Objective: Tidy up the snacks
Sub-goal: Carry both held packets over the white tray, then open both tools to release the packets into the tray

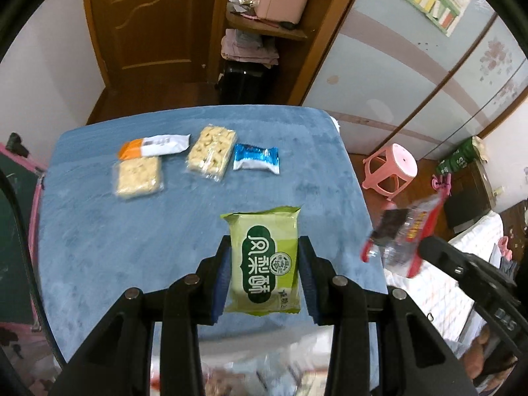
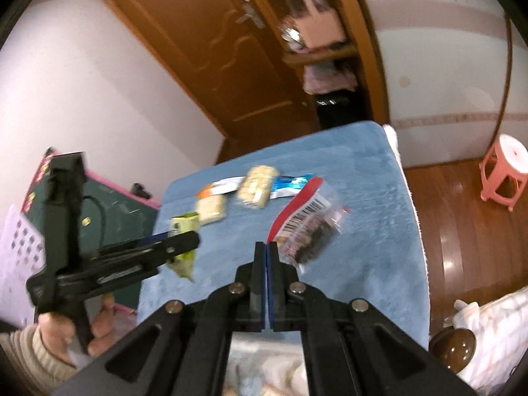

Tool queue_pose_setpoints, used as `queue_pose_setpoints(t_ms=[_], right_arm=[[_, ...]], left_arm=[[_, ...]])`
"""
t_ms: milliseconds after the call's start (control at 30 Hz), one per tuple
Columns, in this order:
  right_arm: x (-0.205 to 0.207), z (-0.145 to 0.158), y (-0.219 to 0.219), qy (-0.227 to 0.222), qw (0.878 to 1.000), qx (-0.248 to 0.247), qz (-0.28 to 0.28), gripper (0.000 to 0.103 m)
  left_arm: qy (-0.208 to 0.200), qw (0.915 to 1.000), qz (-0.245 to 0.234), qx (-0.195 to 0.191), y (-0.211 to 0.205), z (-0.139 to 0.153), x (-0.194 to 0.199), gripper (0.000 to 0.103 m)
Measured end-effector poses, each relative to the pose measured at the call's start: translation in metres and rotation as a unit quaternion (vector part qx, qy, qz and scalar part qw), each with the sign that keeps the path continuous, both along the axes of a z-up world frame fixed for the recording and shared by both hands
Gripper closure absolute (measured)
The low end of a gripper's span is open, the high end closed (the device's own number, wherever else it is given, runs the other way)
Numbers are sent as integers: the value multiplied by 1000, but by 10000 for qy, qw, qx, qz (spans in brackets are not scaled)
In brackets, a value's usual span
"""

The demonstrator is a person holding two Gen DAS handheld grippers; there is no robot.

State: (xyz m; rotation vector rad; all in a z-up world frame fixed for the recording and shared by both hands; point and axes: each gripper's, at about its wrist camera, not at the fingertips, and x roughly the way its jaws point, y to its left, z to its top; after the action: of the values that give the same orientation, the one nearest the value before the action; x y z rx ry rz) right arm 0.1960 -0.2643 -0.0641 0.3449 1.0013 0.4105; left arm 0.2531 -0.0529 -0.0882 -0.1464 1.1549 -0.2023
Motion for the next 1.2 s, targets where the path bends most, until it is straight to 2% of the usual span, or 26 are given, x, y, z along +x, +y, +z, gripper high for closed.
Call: queue_pose_setpoints(t_ms=[200, 333, 633, 800, 933, 967, 1033, 1067, 1100, 1133, 1167, 1200], right_arm=[[-68, 43, 7, -370, 9980, 70, 505, 103], [-106, 53, 15, -459, 9958, 18, 789, 103], [-163, 35, 48, -217, 9892, -250, 1425, 103], [-178, 20, 61, 0, 9865, -282, 1612, 103], [-185, 15, 71, 89, 9844, -491, 1687, 102], [-185, 13, 72, 127, 9844, -539, 1671, 100], [-186, 11, 72, 226, 9859, -525, 1573, 100], [-185, 10, 71, 259, 9864, -510, 1542, 98], [-186, 10, 70, 284, 9870, -504, 1499, 90], [-185, 9, 69, 317, 9878, -511, 1434, 84], [-184, 8, 68, 343, 9887, -512, 1368, 69], [-185, 8, 66, 353, 9893, -502, 1321, 60]], left_arm=[[-62, 9998, -66, 172, 5, 27, -58, 66], [-66, 9994, -92, 341, 5, 36, -95, 66], [230, 9973, -103, 692, 11, 18, -154, 66], [446, 9960, 36, 772, 19, 2, -171, 66], [427, 9946, 81, 946, 23, 0, -181, 65], [421, 9944, 95, 962, 24, 0, -183, 64], [391, 9947, 144, 941, 25, 2, -186, 48], [364, 9950, 201, 909, 28, 4, -189, 30], [323, 9952, 253, 890, 29, 6, -190, 23], [241, 9957, 312, 842, 32, 9, -193, 23], [208, 9960, 328, 802, 33, 11, -194, 23], [210, 9961, 329, 789, 33, 11, -194, 23]])
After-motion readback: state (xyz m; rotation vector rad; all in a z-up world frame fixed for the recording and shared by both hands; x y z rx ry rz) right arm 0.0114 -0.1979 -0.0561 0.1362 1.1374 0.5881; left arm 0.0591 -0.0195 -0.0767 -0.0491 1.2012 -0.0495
